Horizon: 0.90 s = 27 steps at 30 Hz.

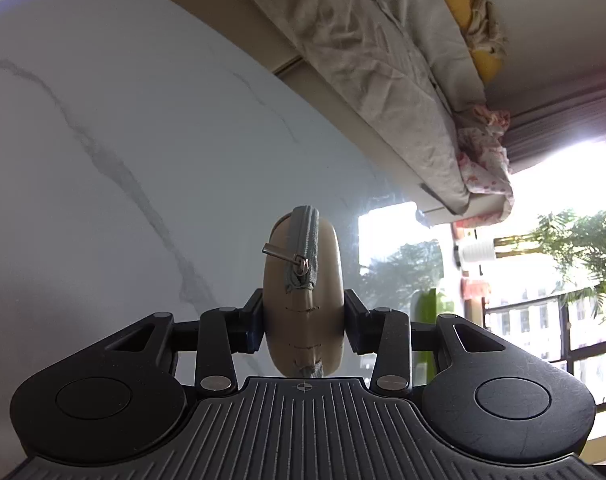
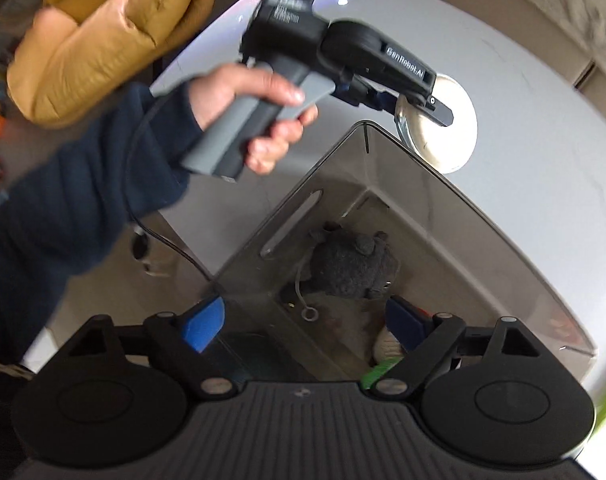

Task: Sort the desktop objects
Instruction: 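Lift the beige case with the left gripper and carry it over the bin, then lower the beige case into the clear bin with the left gripper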

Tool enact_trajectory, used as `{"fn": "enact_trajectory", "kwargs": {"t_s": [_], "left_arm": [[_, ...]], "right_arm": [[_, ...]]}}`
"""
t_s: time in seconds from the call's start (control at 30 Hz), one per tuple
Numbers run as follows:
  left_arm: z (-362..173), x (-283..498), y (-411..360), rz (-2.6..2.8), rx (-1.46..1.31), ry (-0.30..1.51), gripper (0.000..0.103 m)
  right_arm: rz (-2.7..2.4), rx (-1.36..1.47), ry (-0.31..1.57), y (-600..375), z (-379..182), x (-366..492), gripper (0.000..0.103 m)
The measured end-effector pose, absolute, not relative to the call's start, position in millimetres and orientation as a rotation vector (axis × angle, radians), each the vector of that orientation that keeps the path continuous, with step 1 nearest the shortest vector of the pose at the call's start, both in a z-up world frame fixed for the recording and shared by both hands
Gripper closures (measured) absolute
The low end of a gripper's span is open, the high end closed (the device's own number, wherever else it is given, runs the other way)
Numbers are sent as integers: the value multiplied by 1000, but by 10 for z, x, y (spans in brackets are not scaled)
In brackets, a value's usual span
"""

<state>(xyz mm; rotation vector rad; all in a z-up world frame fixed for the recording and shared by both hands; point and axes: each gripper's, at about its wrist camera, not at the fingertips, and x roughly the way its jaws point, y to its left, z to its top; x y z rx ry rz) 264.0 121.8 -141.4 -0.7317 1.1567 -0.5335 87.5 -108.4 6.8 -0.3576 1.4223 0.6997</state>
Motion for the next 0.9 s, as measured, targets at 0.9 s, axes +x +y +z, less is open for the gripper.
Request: {"fn": "enact_trajectory", "kwargs": {"t_s": [0.9], "left_arm": [[-355,1179,457,-657,-488,1318,60]], "right_arm": [[515,-419,1219,-2011,556,31,11]]}}
